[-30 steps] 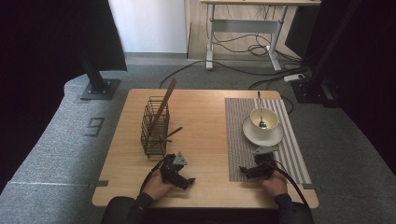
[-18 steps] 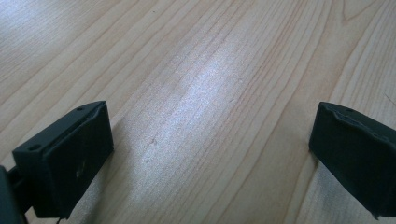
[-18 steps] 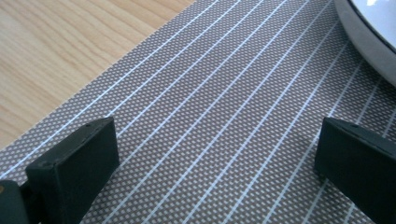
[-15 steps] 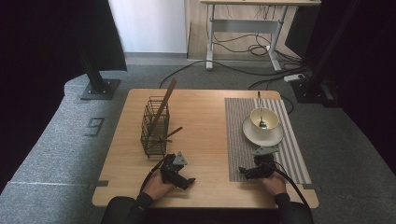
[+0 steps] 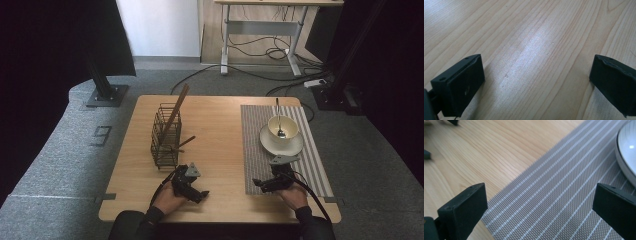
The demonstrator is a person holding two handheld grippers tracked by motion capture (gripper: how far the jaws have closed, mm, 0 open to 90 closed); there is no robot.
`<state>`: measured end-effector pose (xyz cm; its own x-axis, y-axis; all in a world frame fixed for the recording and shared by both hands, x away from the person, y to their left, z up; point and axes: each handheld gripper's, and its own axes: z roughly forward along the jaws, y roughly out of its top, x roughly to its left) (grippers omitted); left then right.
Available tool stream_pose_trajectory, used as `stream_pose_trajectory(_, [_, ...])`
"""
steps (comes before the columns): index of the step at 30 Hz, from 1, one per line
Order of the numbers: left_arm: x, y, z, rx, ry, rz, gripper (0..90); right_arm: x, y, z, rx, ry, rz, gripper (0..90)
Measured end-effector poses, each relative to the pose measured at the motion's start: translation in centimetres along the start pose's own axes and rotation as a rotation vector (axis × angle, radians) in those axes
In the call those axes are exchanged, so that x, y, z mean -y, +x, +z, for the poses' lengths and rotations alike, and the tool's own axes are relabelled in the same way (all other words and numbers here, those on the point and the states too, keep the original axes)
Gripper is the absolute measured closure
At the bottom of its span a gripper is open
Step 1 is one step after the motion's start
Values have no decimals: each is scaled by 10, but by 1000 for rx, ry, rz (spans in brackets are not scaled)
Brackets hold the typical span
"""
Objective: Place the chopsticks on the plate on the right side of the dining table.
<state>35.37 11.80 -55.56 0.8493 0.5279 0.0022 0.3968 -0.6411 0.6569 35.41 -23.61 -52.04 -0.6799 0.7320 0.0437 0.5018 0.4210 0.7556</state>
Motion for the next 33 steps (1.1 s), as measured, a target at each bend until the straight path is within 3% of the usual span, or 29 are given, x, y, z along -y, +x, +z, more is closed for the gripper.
stream_pose_trajectory(5, [0,0,0,0,-4,-1,0,-11,4,-5,-10,-15,-13,0])
stream_pose_trajectory(8, [0,0,0,0,-5,-3,0,-21,8,-8,-37,-6,13,0])
stream_pose_trajectory(19, [0,0,0,1,-4,-3,0,-53,18,-12,-58,-44,-17,0])
stream_pose_trajectory(33, [0,0,0,2,-1,-4,0,-87,35,-3,-95,-29,-52,0])
